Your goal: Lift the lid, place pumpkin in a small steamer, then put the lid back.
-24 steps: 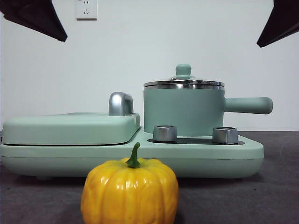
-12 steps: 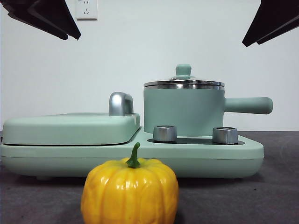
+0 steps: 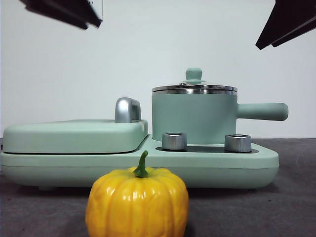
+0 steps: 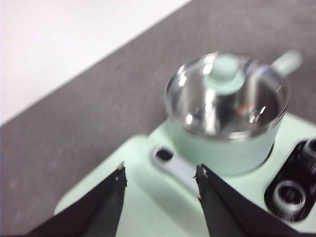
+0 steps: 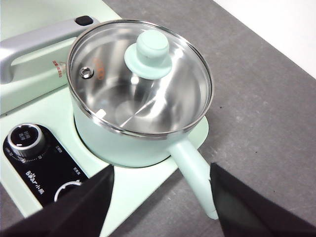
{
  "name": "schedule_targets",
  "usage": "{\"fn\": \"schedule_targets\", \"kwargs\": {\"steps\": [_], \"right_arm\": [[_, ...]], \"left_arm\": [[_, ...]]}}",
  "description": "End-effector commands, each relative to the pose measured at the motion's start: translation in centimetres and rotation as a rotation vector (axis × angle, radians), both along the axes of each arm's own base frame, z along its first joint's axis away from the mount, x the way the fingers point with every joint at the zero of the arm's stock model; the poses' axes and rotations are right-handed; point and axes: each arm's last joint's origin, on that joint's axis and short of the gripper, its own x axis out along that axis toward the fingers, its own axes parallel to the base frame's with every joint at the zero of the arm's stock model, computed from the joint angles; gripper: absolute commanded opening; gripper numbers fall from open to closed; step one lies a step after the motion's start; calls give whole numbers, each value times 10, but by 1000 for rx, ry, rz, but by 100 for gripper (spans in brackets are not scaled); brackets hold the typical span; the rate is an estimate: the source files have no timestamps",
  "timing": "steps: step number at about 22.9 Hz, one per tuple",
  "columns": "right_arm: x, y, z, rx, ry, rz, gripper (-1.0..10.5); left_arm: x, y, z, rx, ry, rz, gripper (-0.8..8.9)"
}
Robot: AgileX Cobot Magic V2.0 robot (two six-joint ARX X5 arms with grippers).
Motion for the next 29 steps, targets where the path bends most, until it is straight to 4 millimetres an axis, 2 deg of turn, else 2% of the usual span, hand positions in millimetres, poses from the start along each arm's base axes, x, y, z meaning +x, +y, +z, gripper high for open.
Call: {"fn": "schedule_targets", "kwargs": {"steps": [1,7,19,25,29], "right_arm": [[2,2,6,16,-14,-1,307],[2,2,7,19,-22,-1,307],[2,2,7,18,-20,-2,307],[2,2,7,50,-1,-22,306],[2,2,7,84,22,-46,306]], "left_arm": [[6,-8,7,-58,-24,-10,233],[19,-24,1,-113,-26,-25,233],[56,-66,-32,-174,-65,-77,232],[59,-87,-39,-278,-39,-105,232],[59,-102,-43,-280,-27,-139,232]]}}
